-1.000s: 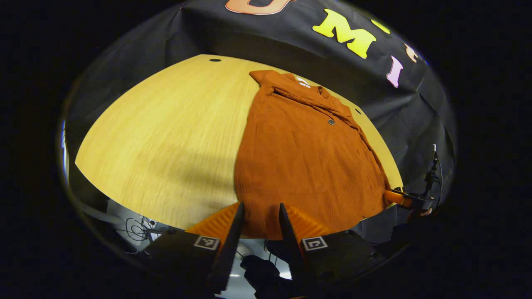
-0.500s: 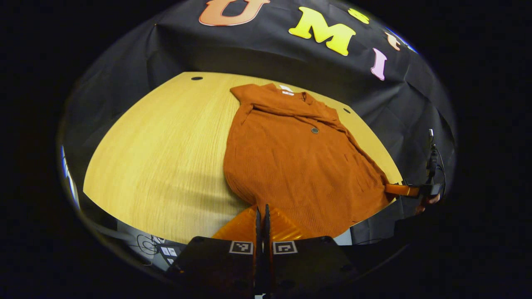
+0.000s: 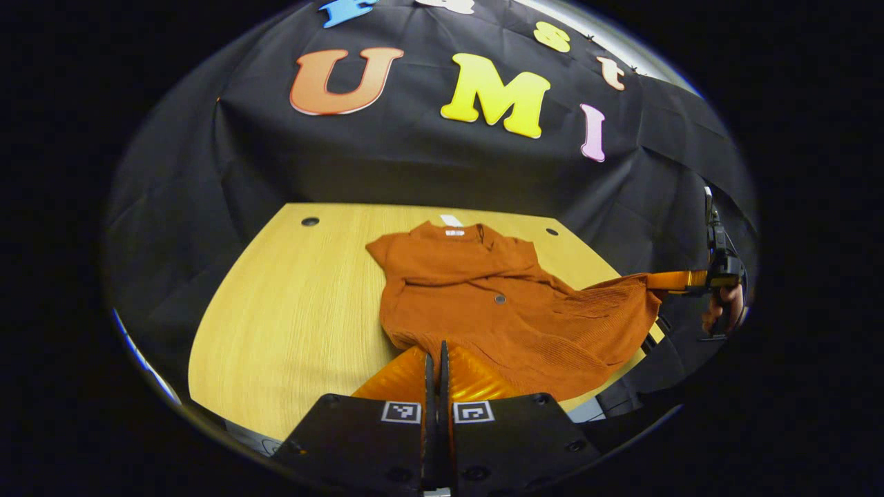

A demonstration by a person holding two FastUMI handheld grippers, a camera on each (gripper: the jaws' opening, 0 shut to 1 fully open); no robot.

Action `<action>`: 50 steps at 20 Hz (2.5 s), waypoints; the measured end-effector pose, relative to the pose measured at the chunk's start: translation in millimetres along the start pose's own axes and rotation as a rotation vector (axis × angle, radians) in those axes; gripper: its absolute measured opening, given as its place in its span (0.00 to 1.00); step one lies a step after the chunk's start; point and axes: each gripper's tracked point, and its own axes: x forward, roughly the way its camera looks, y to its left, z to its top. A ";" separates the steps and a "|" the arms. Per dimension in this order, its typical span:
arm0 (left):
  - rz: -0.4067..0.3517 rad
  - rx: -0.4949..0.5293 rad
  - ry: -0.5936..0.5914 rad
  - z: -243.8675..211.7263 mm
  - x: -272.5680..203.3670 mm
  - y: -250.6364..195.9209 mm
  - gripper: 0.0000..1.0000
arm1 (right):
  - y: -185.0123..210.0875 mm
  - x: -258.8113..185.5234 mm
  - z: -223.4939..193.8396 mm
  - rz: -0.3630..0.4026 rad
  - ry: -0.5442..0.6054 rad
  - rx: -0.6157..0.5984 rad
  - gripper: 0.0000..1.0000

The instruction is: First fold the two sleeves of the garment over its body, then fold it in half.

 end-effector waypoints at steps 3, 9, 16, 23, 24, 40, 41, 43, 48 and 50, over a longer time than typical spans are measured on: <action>-0.014 0.005 -0.061 61.3 23.2 5.2 0.03 | 18.4 26.3 59.9 0.030 -0.058 -0.043 0.05; -0.002 -0.009 -0.057 161.2 105.0 25.7 0.03 | 49.1 116.0 164.6 0.089 -0.105 -0.074 0.05; 0.067 0.099 0.001 216.4 251.7 73.9 0.03 | 31.5 276.5 221.7 0.079 -0.055 -0.062 0.05; 0.132 0.011 0.174 145.1 366.4 129.6 0.03 | -33.3 427.8 179.3 0.001 0.069 -0.066 0.04; 0.135 -0.001 0.177 140.3 375.2 130.3 0.03 | -36.1 438.4 177.2 -0.010 0.066 -0.073 0.04; 0.260 -0.027 -0.101 207.9 372.0 138.9 0.93 | -24.6 405.8 225.5 -0.128 -0.130 -0.303 0.80; 0.275 -0.057 -0.129 218.4 356.7 135.4 0.93 | -13.6 386.9 232.7 -0.137 -0.167 -0.327 0.78; 0.275 -0.096 -0.210 236.6 312.8 118.2 0.93 | 18.9 338.9 248.0 -0.131 -0.263 -0.353 0.85; 0.282 -0.050 -0.407 276.8 166.3 57.2 0.93 | 108.3 178.6 255.4 -0.071 -0.484 -0.388 0.88; 0.270 -0.010 -0.484 281.7 98.5 19.4 0.93 | 132.4 112.2 249.8 -0.074 -0.576 -0.408 0.88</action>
